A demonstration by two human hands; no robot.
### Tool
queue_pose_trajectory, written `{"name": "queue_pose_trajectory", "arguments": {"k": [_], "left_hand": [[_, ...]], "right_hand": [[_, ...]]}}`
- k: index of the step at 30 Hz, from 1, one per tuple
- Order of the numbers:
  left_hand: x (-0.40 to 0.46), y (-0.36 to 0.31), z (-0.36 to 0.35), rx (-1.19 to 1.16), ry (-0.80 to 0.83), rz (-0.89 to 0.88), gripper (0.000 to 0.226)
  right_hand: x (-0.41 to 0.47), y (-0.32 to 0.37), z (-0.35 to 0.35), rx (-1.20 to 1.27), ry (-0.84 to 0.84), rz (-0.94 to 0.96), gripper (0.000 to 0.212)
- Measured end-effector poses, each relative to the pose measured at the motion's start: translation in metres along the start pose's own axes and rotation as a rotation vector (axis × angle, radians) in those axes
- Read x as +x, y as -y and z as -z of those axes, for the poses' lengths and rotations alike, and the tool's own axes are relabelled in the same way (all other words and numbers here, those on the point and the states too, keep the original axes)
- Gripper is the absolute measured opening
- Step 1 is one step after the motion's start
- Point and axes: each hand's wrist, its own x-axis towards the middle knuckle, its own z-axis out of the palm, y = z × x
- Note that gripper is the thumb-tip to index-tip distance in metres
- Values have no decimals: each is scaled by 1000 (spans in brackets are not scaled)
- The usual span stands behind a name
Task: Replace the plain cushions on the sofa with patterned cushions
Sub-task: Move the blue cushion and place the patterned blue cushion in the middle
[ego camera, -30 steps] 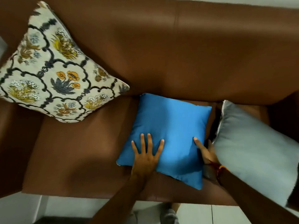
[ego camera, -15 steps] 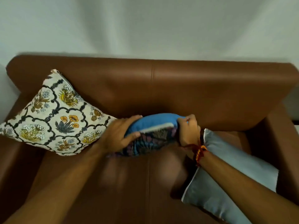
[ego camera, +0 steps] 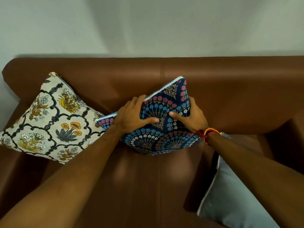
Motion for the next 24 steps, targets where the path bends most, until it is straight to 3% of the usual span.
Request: {"name": "queue_pose_trajectory", "arguments": {"k": [4, 9, 14, 17, 20, 24], "left_hand": [[11, 4, -3, 37, -112, 137, 89], [0, -6, -15, 216, -246, 225, 95], [-7, -26, -18, 179, -489, 91, 78], [-13, -61, -22, 79, -606, -98, 62], [-39, -113, -65, 88, -433, -430, 58], [-99, -182, -167, 235, 217, -620, 80]], "right_hand": [[11, 16, -11, -107, -59, 95, 98], [6, 13, -25, -196, -107, 13, 101], [-6, 1, -14, -172, -95, 37, 113], [-27, -20, 6, -186, -108, 54, 114], [-72, -73, 33, -306, -61, 54, 115], [-168, -180, 77, -604, 52, -25, 113]]}}
